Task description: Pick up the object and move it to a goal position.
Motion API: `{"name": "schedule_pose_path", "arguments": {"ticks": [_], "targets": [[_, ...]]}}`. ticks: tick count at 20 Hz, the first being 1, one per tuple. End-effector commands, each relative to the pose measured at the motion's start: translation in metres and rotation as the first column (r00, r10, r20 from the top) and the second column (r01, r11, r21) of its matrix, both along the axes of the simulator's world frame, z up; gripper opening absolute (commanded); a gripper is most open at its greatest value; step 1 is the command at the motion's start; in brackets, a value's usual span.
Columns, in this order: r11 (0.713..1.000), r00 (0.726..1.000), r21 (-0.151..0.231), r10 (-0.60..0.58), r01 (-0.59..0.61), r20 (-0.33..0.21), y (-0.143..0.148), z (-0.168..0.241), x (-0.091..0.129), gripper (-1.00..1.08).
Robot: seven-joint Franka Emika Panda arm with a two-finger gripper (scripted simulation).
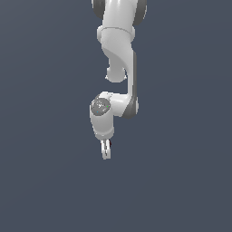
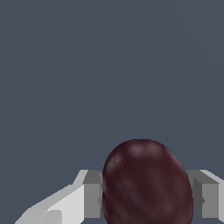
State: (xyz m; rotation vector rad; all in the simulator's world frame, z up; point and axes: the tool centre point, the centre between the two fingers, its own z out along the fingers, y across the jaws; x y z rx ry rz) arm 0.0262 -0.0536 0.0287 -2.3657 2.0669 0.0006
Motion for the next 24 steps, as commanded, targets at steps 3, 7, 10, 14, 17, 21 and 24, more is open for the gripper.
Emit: {"name": "schedule_pose_path", "arguments": {"ticks": [3, 7, 10, 14, 17, 21, 24], "targets": [[1.000, 1.000, 0.000, 0.000, 0.000, 0.000, 0.000, 0.000, 0.000, -1.00], [1.000, 1.000, 0.000, 0.000, 0.000, 0.000, 0.000, 0.000, 0.000, -1.00], [1.000, 1.000, 0.000, 0.000, 0.000, 0.000, 0.002, 0.003, 0.000, -1.00], [1.000, 1.000, 0.000, 0.000, 0.000, 0.000, 0.009, 0.017, 0.002, -1.00], [1.000, 1.000, 0.000, 0.000, 0.000, 0.000, 0.018, 0.035, 0.003, -1.00], [1.000, 1.000, 0.000, -0.001, 0.001, 0.000, 0.035, 0.068, 0.006, -1.00], [1.000, 1.000, -0.001, -0.001, 0.001, 0.000, 0.048, 0.095, 0.010, -1.00]]}}
